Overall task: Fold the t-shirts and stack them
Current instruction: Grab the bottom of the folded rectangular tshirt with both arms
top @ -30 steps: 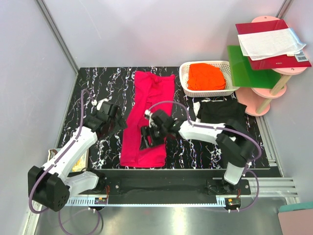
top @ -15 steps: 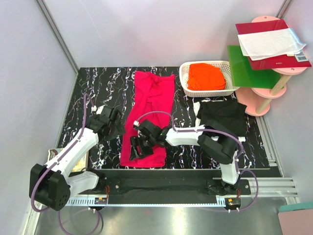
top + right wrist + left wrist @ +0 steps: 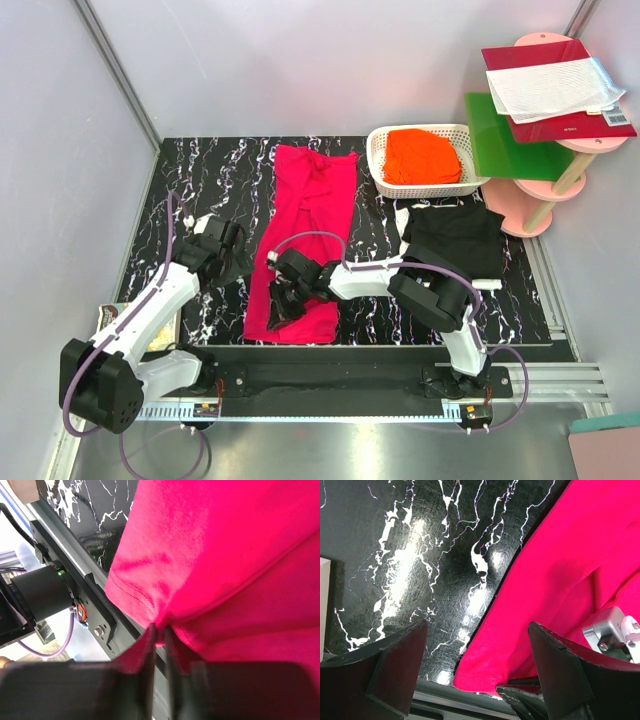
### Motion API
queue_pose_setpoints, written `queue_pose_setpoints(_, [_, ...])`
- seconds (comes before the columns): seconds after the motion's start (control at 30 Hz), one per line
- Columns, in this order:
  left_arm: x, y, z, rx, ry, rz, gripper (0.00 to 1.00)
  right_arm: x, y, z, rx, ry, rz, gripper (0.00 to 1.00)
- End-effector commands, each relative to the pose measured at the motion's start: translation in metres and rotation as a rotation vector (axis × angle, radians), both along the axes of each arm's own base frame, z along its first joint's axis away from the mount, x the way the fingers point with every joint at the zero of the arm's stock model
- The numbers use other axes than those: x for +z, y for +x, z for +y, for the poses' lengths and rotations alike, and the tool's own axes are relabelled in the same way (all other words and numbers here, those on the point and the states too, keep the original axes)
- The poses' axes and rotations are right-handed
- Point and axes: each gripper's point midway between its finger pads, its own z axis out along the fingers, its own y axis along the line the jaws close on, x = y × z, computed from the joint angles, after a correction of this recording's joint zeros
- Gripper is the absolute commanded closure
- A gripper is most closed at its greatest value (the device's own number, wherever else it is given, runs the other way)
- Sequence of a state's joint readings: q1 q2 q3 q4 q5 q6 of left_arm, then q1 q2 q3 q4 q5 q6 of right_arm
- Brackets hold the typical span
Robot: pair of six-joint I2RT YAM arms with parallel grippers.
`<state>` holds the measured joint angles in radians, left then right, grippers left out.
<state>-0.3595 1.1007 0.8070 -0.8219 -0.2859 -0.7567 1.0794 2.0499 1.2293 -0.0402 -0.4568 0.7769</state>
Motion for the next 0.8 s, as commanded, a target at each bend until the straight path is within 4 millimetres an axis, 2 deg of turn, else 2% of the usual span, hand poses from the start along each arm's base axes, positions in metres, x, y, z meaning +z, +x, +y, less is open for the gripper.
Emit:
queue_pose_setpoints(0.0, [-0.002,0.003,0.006,0.012,0.024,-0.016,0.13,0.016,0.001,0.013,0.002,0.051,-0.032,0.92])
queue_pose_setpoints(0.1, [-0.006,0.003,0.006,0.011,0.026,-0.007,0.13,0.026,0.002,0.012,-0.005,0.064,-0.059,0.99])
queue_pose_setpoints(0.23, [-0.012,0.003,0.004,0.005,0.024,0.007,0.13,0.047,0.006,0.011,-0.020,0.095,-0.125,1.00])
queue_pose_setpoints(0.27, [-0.013,0.003,0.004,0.005,0.025,0.010,0.14,0.060,0.005,0.011,-0.020,0.117,-0.146,1.00])
queue_pose_setpoints(0.33, [-0.017,0.002,0.004,0.003,0.030,0.022,0.14,0.066,0.007,0.007,-0.034,0.114,-0.169,1.00])
queue_pose_setpoints(0.37, [-0.017,0.003,0.004,0.006,0.032,0.022,0.14,0.077,0.005,0.005,-0.034,0.130,-0.181,1.00])
queue_pose_setpoints(0.53, [-0.026,0.002,0.002,-0.001,0.033,0.054,0.13,0.079,-0.001,-0.014,-0.053,0.068,-0.177,0.99])
queue_pose_setpoints(0.77, [-0.037,0.000,0.002,-0.006,0.047,0.109,0.14,0.044,-0.017,-0.057,-0.116,-0.089,-0.103,1.00])
